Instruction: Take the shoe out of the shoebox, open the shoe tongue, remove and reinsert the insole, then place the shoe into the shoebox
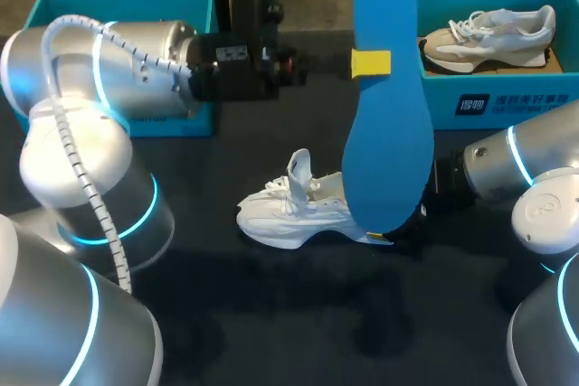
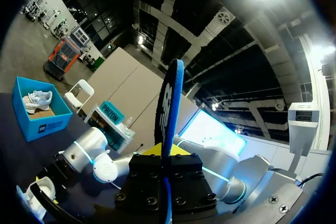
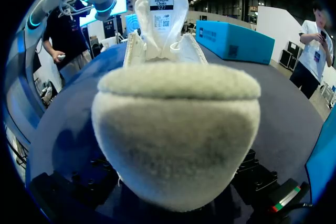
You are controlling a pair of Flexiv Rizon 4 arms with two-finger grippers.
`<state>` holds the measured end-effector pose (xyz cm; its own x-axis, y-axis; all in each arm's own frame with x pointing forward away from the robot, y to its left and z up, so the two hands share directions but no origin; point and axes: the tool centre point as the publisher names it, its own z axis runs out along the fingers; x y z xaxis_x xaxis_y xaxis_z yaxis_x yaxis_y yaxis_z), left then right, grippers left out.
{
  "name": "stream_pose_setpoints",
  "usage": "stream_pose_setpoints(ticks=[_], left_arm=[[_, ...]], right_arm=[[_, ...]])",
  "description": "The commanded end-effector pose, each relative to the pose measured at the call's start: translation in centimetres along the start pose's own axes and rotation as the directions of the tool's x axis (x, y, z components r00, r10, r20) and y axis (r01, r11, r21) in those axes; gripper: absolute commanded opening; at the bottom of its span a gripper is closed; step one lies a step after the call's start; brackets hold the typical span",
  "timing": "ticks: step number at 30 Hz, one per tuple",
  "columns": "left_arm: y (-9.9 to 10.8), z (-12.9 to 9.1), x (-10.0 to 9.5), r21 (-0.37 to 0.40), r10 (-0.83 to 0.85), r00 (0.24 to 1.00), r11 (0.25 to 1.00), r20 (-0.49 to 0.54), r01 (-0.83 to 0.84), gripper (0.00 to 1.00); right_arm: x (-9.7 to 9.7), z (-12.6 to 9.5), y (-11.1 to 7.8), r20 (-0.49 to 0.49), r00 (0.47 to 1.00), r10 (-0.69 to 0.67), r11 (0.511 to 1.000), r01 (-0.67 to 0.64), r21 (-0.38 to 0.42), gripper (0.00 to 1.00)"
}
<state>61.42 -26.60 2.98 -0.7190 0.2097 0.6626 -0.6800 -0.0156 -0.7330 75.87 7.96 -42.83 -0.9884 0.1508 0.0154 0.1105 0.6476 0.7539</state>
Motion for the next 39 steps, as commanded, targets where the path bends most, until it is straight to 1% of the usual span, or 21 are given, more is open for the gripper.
stream_pose_setpoints(ticks=[1, 8, 12, 31, 33, 34, 35, 39], left_arm=[[1.2, -1.1, 0.3, 0.023, -0.005, 1.0, 1.0, -0.008, 0.005, 0.0], [2.1, -1.3, 0.5, 0.023, -0.021, 0.999, 0.999, -0.03, 0.022, 0.0], [2.5, -1.6, 0.2, 0.015, -0.035, 0.999, 0.999, -0.02, 0.035, 0.0], [2.5, -1.6, 0.0, 0.016, -0.036, 0.999, 0.999, -0.018, 0.036, 0.0], [2.5, -1.6, 0.0, 0.016, -0.036, 0.999, 0.999, -0.018, 0.036, 0.0], [2.5, -1.6, 0.0, 0.016, -0.036, 0.999, 0.999, -0.018, 0.036, 0.0], [2.5, -1.6, 0.0, 0.016, -0.036, 0.999, 0.999, -0.018, 0.036, 0.0], [2.5, -1.6, 0.0, 0.016, -0.036, 0.999, 0.999, -0.018, 0.036, 0.0]], right_arm=[[-0.2, 0.4, -0.3, 0.002, 1.0, 0.0, 1.0, 0.0, 0.003, 0.0], [-0.2, 0.4, -0.3, 0.002, 1.0, 0.0, 1.0, 0.0, 0.003, 0.0], [-0.2, 0.4, -0.3, 0.002, 1.0, 0.0, 1.0, 0.0, 0.003, 0.0], [-0.2, 0.4, -0.3, 0.002, 1.0, 0.0, 1.0, 0.0, 0.003, 0.0], [-0.2, 0.4, -0.3, 0.002, 1.0, 0.0, 1.0, 0.0, 0.003, 0.39], [-0.2, 0.4, -0.3, 0.002, 1.0, 0.0, 1.0, 0.0, 0.003, 0.72], [-0.2, 0.4, -0.3, 0.002, 1.0, 0.0, 1.0, 0.0, 0.003, 1.0], [-0.2, 0.4, -0.3, 0.002, 1.0, 0.0, 1.0, 0.0, 0.003, 1.0]])
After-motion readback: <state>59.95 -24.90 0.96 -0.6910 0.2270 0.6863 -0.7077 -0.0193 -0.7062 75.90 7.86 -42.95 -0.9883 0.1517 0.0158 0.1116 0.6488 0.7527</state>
